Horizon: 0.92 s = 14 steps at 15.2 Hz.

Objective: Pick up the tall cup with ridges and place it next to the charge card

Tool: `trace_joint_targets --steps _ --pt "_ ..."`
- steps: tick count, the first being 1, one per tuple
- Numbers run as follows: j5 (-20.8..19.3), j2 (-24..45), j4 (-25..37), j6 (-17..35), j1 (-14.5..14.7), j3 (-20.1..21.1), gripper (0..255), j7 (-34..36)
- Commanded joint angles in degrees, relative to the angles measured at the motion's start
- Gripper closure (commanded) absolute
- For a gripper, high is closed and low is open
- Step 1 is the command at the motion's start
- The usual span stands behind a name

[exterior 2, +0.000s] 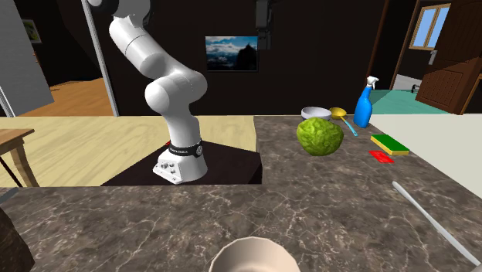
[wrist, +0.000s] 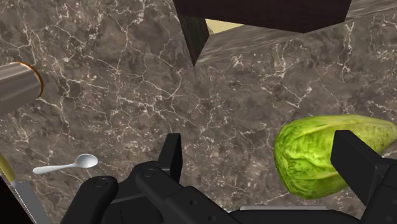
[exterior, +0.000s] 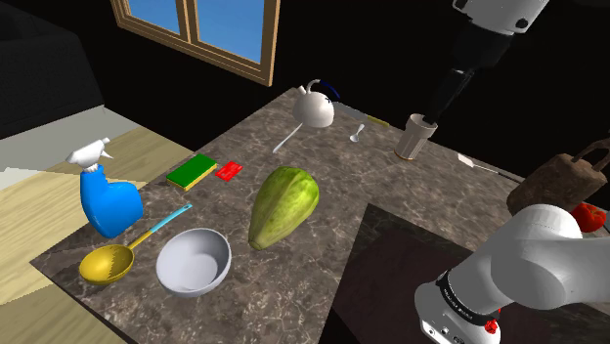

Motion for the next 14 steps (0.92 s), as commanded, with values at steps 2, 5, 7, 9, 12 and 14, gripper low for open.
trace_joint_targets --steps 2,5,7,9,12,14 --pt "-0.88 0.23 -0.87 1.02 -0.32 -1.02 0 -1.18" --pt "-3.49 1.36 -3.09 4.21 -1.37 -4.08 0 -4.67" --pt "-5.21 2.47 -4.24 6.45 -2.12 -6.14 0 -6.94" --pt "-6.87 3.88 -5.13 8.78 -2.88 -8.22 0 -9.17" --pt "-9.23 6.55 -5.94 12.39 -3.98 -11.36 0 -12.42" --pt "-10.67 8.69 -6.12 14.86 -4.67 -13.46 0 -14.54"
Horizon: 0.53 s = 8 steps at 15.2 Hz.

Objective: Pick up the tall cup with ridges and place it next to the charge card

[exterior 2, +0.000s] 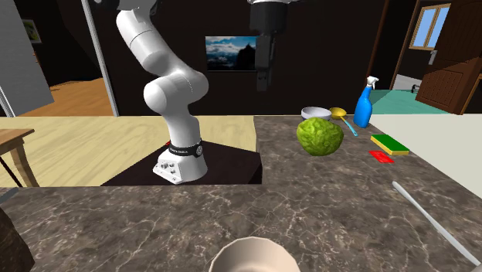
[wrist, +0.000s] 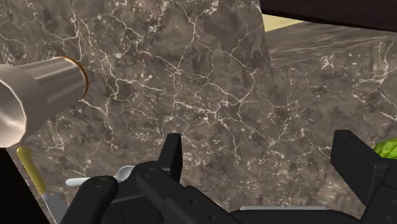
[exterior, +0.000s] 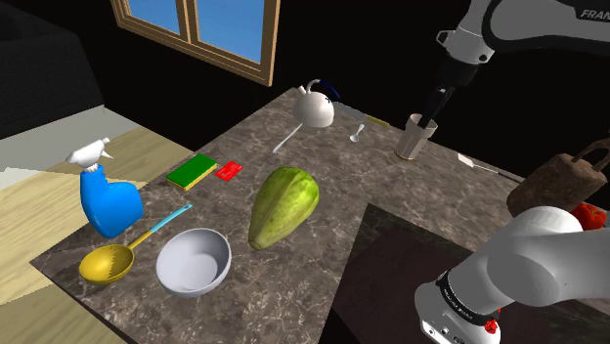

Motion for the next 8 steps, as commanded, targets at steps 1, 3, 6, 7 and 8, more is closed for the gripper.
trace_joint_targets --steps 1,3,6,7,8 --pt "-1.57 1.91 -0.48 2.63 -0.8 -2.25 0 -2.34" --pt "-2.78 4.45 -0.24 5.14 -1.39 -4.36 0 -4.43" --pt "-4.22 8.75 0.67 8.9 -2.17 -7.47 0 -7.59" --pt "-4.58 10.3 1.12 10.13 -2.38 -8.52 0 -8.64" --pt "-4.87 11.9 1.64 11.36 -2.57 -9.54 0 -9.72"
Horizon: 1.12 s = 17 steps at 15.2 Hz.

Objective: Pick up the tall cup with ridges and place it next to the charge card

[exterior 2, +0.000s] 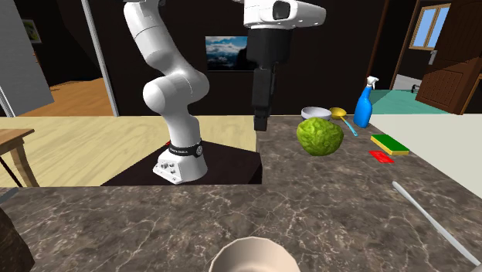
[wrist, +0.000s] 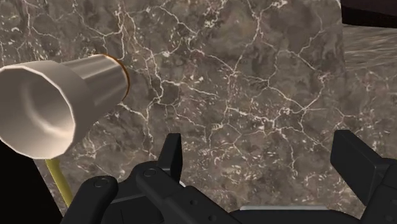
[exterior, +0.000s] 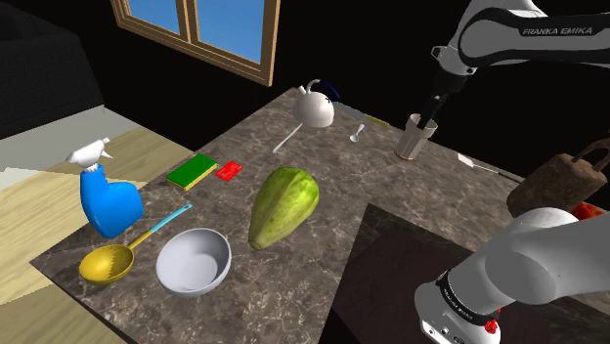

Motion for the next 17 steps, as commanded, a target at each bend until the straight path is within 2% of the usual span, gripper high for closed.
trace_joint_targets --steps 1,7,14,17 --pt "-0.62 3.04 0.57 2.74 -0.36 -1.98 0 -2.07" --pt "-0.02 14.06 5.54 9.58 -1.01 -7.95 0 -9.14" --pt "5.82 29.11 14.42 15.79 -2.37 -13.38 0 -19.25" --pt "6.9 31.18 14.52 17.62 -2.84 -13.65 0 -20.39"
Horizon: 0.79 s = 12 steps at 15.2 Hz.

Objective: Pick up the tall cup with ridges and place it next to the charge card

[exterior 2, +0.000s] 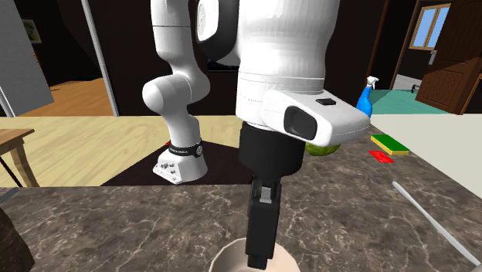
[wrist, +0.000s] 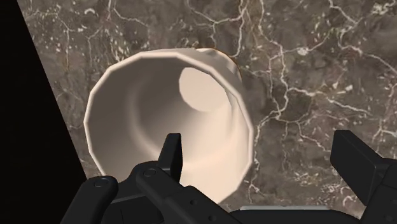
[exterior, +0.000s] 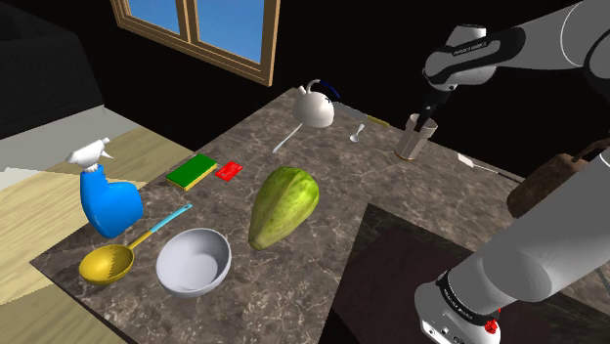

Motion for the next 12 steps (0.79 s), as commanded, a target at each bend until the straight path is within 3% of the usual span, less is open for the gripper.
trace_joint_targets --steps 1,6,12 --pt "0.7 1.33 -0.28 1.55 -0.24 -0.19 0 -0.67" --pt "1.92 3.55 -1.65 4.93 -0.65 -0.32 0 -1.56" --pt "1.92 3.55 -1.65 4.93 -0.66 -0.32 0 -1.56"
